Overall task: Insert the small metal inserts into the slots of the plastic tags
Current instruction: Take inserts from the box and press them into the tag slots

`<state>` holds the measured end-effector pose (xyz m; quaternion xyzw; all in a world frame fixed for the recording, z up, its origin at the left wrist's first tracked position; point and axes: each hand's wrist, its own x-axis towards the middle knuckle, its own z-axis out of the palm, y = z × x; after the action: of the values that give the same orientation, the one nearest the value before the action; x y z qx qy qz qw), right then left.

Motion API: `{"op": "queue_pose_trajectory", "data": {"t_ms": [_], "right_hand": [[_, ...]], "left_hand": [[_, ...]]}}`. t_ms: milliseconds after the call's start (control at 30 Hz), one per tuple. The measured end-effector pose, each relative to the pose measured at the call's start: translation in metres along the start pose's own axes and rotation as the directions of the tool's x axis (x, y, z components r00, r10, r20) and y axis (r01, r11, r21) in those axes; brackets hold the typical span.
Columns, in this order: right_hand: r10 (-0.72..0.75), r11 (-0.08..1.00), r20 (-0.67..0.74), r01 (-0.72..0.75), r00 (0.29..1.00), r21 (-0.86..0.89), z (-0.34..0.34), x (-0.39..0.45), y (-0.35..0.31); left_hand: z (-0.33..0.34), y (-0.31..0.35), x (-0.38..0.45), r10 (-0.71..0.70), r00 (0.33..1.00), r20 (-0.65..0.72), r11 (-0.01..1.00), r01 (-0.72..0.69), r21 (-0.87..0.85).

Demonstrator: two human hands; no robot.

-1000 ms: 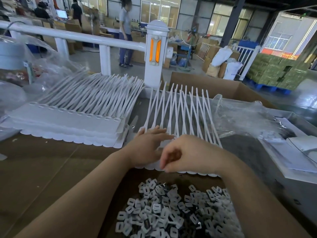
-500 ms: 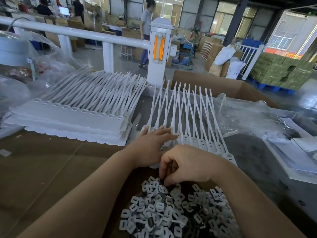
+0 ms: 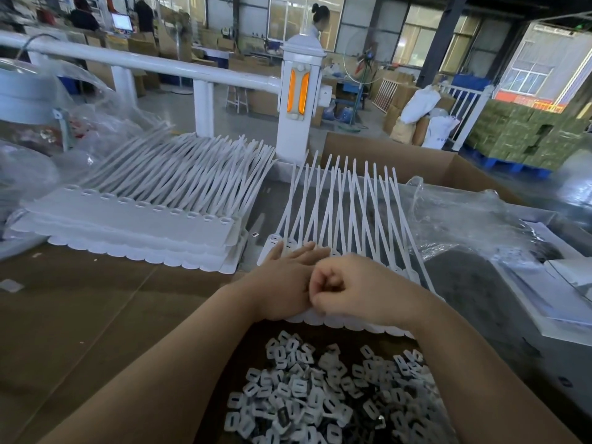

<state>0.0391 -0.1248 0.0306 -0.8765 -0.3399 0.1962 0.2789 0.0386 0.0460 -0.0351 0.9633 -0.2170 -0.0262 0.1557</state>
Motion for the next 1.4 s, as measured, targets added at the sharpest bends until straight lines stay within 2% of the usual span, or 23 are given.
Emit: {"op": "queue_pose_trajectory", "data": {"t_ms": [133, 167, 233, 300, 467, 700, 967, 1200, 1300, 1400], "right_hand": [[0.142, 0.977, -0.259, -0.093, 0.955, 0.191, -0.001, 0.004, 0.015], [0.167, 0.97, -0.307, -0.101, 0.937, 0.22, -0.001, 0.005, 0.018], [0.203, 0.955, -0.373, -0.099, 0.905, 0.279, -0.001, 0.007, 0.021], [0.223, 0.945, -0.413, -0.092, 0.883, 0.314, -0.002, 0.009, 0.023], [0.214, 0.953, -0.421, -0.095, 0.881, 0.286, 0.003, 0.012, 0.021], [0.203, 0.961, -0.418, -0.099, 0.886, 0.257, 0.007, 0.014, 0.019], [0.252, 0.926, -0.377, -0.109, 0.891, 0.361, 0.011, 0.016, 0.02], [0.25, 0.924, -0.36, -0.11, 0.899, 0.367, 0.013, 0.016, 0.022], [0.245, 0.917, -0.358, -0.096, 0.901, 0.387, 0.016, 0.018, 0.02], [0.257, 0.935, -0.372, -0.131, 0.892, 0.33, 0.018, 0.02, 0.02]], "left_hand": [[-0.006, 0.002, 0.001, -0.016, 0.999, -0.05, 0.973, 0.004, -0.232], [-0.009, 0.003, 0.002, -0.042, 0.995, -0.091, 0.939, 0.008, -0.344], [-0.016, 0.001, 0.001, -0.143, 0.966, -0.214, 0.81, -0.01, -0.587], [-0.023, 0.0, 0.001, -0.221, 0.927, -0.303, 0.72, -0.054, -0.691], [-0.029, 0.0, 0.0, -0.206, 0.93, -0.303, 0.673, -0.09, -0.734], [-0.028, -0.003, -0.002, -0.216, 0.94, -0.263, 0.694, -0.041, -0.718], [-0.03, -0.001, -0.003, -0.189, 0.966, -0.179, 0.688, 0.001, -0.726], [-0.032, -0.002, -0.005, -0.163, 0.963, -0.212, 0.762, -0.014, -0.648], [-0.035, -0.004, -0.008, -0.173, 0.969, -0.179, 0.797, 0.031, -0.603], [-0.04, -0.007, -0.009, -0.256, 0.964, -0.076, 0.803, 0.168, -0.572]]}}
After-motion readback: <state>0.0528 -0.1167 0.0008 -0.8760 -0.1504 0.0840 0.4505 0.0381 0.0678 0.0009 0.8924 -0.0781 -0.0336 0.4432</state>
